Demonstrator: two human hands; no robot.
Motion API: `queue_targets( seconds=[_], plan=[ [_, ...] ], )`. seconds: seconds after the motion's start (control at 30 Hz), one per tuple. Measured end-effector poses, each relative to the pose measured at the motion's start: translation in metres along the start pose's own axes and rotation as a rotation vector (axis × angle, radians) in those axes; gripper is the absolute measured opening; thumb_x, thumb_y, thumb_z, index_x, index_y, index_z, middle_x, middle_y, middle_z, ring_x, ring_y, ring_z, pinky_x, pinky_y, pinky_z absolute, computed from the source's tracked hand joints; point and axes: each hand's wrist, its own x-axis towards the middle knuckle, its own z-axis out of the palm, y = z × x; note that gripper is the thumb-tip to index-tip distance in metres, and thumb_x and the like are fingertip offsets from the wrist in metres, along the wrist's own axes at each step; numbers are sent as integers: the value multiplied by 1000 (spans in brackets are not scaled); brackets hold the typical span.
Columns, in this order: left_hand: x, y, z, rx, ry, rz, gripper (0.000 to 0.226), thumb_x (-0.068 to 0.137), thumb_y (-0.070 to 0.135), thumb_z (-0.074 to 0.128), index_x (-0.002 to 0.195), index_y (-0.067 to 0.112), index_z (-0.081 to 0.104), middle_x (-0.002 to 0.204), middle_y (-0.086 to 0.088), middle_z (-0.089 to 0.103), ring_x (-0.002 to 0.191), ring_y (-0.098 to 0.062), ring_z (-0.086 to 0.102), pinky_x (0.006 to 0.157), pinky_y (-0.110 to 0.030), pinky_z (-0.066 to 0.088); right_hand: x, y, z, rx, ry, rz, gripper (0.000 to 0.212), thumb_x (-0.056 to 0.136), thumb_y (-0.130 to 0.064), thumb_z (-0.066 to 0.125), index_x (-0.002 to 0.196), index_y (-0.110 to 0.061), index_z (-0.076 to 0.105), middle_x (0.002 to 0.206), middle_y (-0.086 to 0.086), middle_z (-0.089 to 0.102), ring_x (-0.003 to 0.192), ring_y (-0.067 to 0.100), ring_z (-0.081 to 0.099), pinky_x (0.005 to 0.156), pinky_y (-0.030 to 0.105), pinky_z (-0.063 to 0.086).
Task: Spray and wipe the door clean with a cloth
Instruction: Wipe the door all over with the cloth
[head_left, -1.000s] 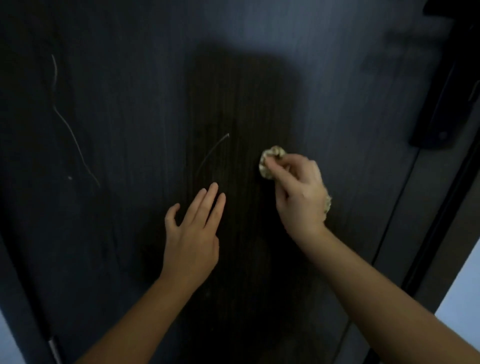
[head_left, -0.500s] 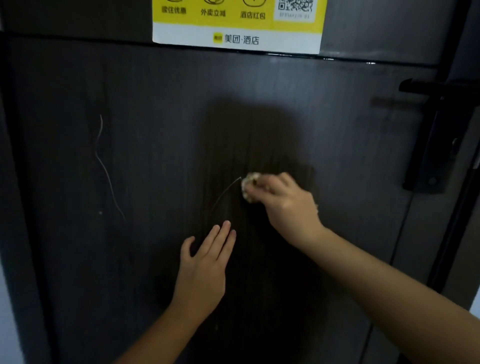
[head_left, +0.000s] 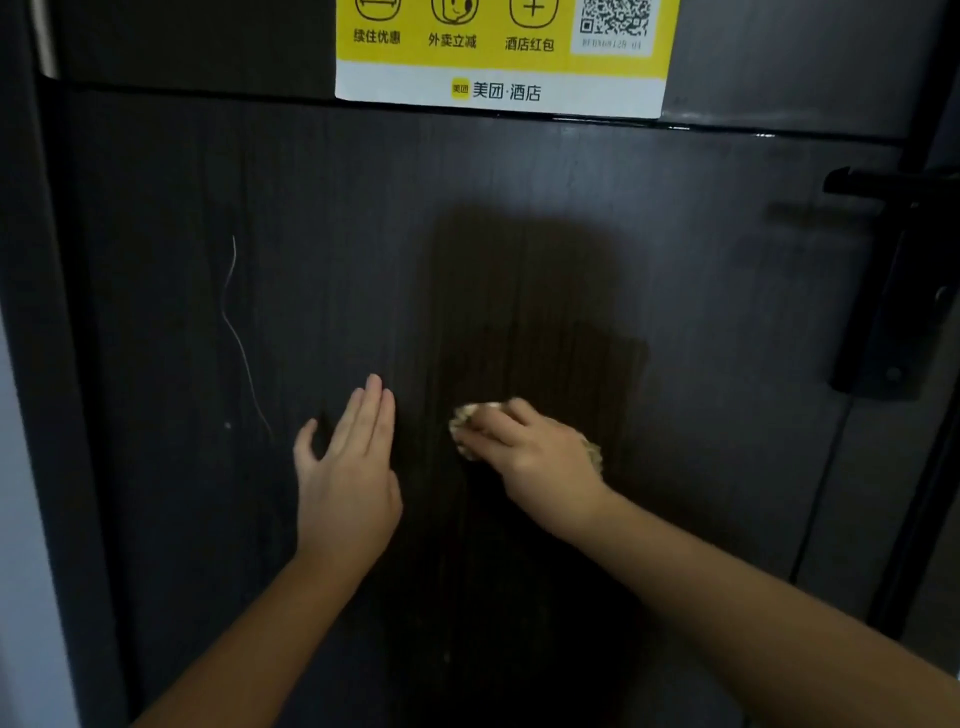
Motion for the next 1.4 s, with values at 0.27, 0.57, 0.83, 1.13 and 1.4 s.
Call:
queue_targets(
  seconds=[0.27,0.57,0.83,1.13,1.4],
  plan=[
    [3,-8,4,52,37,47,71,76,5,63,143,5,39,152,-8,32,137,-18,38,104,-55,30,14,-12,2,26,-19,98,37,84,-15,48,114,-17,69,110,1,62,90,21,54,55,32,54],
    [3,-18,4,3,33,97,72,76,3,63,143,6,39,153,-8,31,137,-19,38,104,-55,33,3,-38,13,75,-106,180,46,79,-9,60,124,-20,63,121,1,57,95,20,56,66,33,56],
    [2,-14,11,-34,9,41,77,75,7,62,147,9,34,156,-5,24,141,-17,30,104,-54,31,31,-22,3,75,14,289,38,81,-9,58,117,-18,67,114,4,62,95,21,52,70,30,50],
    [2,-10,-17,-18,-102,44,75,82,11,60,149,11,28,158,-4,18,143,-14,26,111,-51,25,14,-7,-5,43,-72,101,34,84,-8,63,118,-14,67,113,9,62,93,27,55,76,38,48],
    [-22,16,-73,-890,-162,-178,59,91,10,60,142,31,38,142,13,40,131,-1,39,108,-19,33,-8,-46,-38,822,70,721,34,88,1,57,108,-24,69,113,-12,55,106,-1,53,95,16,44]
  ],
)
